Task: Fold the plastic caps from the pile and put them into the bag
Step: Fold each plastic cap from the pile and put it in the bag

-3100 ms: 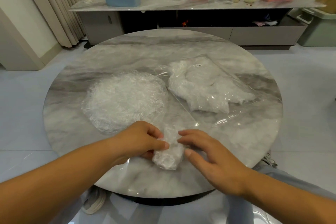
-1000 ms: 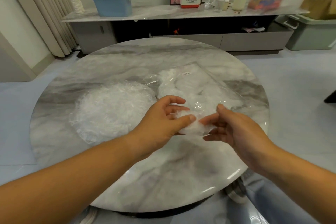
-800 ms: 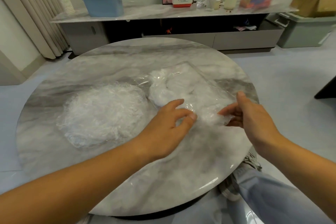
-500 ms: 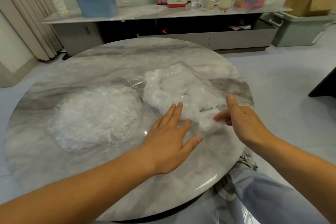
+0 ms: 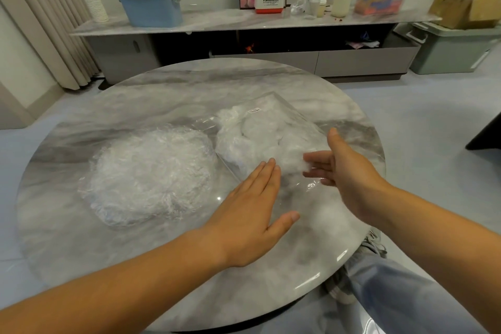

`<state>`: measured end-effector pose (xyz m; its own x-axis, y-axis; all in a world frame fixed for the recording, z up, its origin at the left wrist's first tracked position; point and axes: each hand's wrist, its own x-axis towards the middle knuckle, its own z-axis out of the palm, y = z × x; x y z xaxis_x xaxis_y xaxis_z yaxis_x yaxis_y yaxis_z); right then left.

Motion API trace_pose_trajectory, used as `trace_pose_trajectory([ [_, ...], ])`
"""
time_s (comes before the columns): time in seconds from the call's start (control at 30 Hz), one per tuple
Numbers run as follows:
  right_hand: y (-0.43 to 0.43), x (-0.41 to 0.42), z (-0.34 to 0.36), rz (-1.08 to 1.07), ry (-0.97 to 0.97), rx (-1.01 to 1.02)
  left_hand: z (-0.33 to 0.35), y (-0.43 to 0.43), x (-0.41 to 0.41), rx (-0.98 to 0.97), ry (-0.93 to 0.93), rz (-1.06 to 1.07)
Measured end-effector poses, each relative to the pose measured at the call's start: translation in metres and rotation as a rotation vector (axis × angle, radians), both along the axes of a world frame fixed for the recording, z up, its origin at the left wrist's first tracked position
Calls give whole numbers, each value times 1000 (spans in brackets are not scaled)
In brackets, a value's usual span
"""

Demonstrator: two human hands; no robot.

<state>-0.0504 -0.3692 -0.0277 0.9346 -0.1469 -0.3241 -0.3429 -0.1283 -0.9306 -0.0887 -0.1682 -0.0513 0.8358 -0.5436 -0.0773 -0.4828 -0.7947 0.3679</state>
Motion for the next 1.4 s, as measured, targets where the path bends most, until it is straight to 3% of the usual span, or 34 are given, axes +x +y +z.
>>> trace_pose_trajectory([
  [0.13,13,10,6,14,111,421,2,2,-1,-75,12,0],
  [0.3,24,24,0,-77,134,668,5,7,-1,-105,9,-57],
  [0.6,30,33,-12,-245,104,875,-1,23,2,-55,30,-114],
  [0.8,15,10,-7,-268,90,890,-4,30,3,-27,-7,-120],
  [0.9,8,-5,-10,-233,121,727,-6,31,3,-19,-10,-115],
  [1.07,8,-22,-5,-180,53,281,-4,39,4,-104,-43,-107],
  [1.23,46,-29,12,116,-321,-31,4,77,6,-82,-161,98],
  [1.4,95,-39,8,665,-800,-656,3,135,3,122,-184,243],
])
